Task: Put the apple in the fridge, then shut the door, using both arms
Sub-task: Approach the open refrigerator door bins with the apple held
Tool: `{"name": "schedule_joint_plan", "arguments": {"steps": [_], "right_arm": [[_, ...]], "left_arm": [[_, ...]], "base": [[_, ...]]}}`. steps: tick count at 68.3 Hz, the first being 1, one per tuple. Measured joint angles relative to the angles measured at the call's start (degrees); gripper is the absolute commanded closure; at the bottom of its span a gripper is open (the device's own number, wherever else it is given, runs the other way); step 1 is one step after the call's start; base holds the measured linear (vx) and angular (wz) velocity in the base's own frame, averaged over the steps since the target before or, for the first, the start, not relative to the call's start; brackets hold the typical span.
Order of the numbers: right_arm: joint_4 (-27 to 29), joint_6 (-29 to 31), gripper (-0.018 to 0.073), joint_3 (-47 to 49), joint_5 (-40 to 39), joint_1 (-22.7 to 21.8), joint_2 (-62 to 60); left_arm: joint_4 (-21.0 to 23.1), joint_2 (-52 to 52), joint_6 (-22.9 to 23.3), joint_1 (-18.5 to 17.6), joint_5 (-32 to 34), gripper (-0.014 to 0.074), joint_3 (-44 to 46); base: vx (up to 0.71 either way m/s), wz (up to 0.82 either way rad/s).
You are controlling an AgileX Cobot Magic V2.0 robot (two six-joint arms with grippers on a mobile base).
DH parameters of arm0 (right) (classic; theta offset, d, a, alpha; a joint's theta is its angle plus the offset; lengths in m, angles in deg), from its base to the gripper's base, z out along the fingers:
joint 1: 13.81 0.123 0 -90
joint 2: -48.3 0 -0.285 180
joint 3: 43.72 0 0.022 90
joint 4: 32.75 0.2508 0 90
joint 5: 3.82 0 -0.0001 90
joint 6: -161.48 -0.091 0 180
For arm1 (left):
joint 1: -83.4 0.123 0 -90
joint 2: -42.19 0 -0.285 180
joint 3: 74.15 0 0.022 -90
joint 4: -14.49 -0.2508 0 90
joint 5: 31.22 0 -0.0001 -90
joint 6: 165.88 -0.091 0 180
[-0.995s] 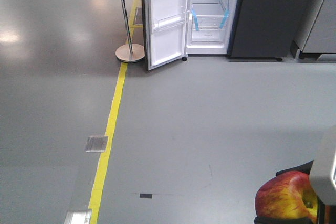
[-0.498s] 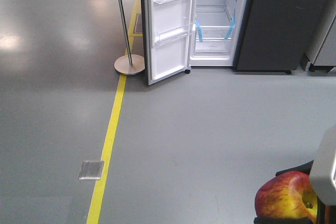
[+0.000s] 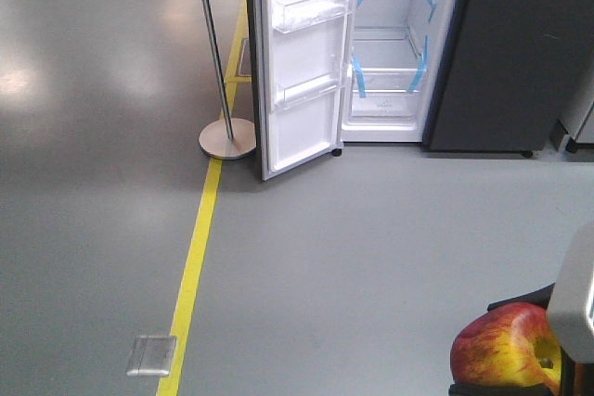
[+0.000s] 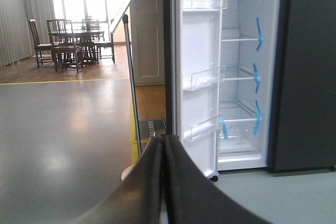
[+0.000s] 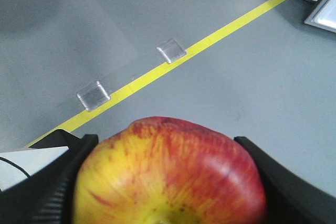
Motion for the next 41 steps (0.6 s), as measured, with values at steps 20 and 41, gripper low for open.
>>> {"name": "schedule_joint_plan", "arguments": {"steps": [20, 41], "right_arm": [[0.0, 0.0, 0.0305, 0.0, 0.0, 0.0, 0.0], [0.0, 0.0, 0.0305, 0.0, 0.0, 0.0, 0.0]], "left_arm": [[0.0, 0.0, 0.0, 0.0, 0.0, 0.0603, 0.0], [0.0, 0.0, 0.0, 0.0, 0.0, 0.0603, 0.0]], "base": [[0.36, 0.05], [0.32, 0.06]]}}
